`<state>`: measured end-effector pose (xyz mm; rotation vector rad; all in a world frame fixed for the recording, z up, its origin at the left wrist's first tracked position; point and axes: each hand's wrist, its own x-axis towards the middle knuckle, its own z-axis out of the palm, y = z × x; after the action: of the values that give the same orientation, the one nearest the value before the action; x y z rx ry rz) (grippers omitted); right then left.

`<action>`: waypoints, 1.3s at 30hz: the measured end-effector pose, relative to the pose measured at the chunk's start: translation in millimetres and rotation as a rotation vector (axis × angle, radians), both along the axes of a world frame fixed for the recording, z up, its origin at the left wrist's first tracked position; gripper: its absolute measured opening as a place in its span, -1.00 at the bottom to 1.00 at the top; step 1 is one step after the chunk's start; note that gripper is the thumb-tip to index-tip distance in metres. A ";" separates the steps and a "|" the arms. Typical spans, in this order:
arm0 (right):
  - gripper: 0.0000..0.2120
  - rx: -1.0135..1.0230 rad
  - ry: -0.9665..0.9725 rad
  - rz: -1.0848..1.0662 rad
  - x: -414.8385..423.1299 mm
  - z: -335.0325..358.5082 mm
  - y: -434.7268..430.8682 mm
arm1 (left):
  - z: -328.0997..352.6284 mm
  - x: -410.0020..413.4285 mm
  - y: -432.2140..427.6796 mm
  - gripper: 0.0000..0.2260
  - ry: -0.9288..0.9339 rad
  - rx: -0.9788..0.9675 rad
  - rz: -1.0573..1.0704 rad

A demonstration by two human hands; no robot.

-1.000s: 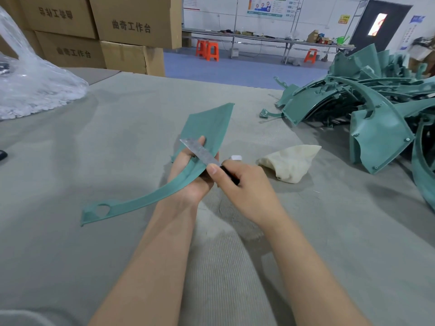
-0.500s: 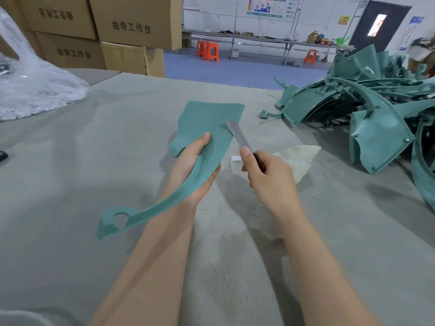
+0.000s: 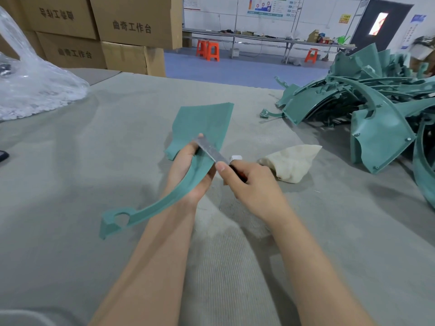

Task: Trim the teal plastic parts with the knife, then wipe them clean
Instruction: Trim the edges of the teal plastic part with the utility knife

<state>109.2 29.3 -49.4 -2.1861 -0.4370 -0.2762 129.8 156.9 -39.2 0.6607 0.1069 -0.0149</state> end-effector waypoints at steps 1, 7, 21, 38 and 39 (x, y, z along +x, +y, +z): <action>-0.53 0.002 0.036 0.037 -1.2 0.6 0.4 | -1.9 -0.8 1.1 -0.79 -0.020 0.024 0.007; -0.48 0.342 0.186 0.102 -1.3 7.5 -8.5 | 4.0 -0.3 -2.9 -0.80 0.004 0.222 0.073; -0.79 0.661 0.195 -0.019 4.0 14.4 -16.9 | 4.3 -5.9 -17.2 -0.71 -0.068 0.392 -0.041; -0.87 0.625 0.242 -0.072 4.5 16.6 -20.7 | 10.4 -13.1 -20.5 -0.75 -0.088 0.397 0.030; -0.85 0.591 0.243 -0.066 4.3 15.9 -18.7 | 10.8 -14.0 -21.5 -0.74 -0.083 0.388 0.036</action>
<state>113.5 10.6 -33.4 -1.6274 -0.1217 -0.1462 115.8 135.4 -28.4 1.0458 0.0412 0.0694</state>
